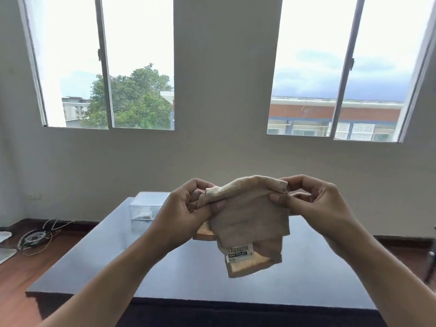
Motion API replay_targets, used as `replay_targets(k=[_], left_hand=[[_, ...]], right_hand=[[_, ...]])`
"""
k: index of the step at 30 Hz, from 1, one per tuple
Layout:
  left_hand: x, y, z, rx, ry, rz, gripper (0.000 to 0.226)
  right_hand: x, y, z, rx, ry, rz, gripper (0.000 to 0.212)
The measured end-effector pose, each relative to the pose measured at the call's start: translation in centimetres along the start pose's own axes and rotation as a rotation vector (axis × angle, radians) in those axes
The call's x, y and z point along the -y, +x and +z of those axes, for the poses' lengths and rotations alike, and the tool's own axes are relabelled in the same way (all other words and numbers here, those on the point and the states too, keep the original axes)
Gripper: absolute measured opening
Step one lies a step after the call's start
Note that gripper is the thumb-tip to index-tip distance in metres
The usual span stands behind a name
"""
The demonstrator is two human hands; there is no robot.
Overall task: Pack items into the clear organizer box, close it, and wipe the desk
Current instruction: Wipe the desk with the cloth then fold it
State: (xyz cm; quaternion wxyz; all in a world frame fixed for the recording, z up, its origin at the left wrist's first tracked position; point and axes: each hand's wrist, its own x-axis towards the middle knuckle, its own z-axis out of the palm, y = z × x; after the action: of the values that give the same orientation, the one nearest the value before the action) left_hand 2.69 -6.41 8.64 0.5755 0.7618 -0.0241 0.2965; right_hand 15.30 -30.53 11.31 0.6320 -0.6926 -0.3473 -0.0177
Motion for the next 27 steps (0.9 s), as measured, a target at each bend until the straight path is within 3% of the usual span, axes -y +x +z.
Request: replay_targets(k=[17, 27], left_hand=[[2.6, 5.4, 21.5, 0.246, -0.159, 0.041, 0.022], [8.2, 3.7, 25.3, 0.343, 0.065, -0.093, 0.035]], right_hand=[[-4.1, -4.8, -17.9, -0.403, -0.242, 0.134, 0.025], [-10.6, -7.4, -19.9, -0.347, -0.341, 0.361, 0.027]])
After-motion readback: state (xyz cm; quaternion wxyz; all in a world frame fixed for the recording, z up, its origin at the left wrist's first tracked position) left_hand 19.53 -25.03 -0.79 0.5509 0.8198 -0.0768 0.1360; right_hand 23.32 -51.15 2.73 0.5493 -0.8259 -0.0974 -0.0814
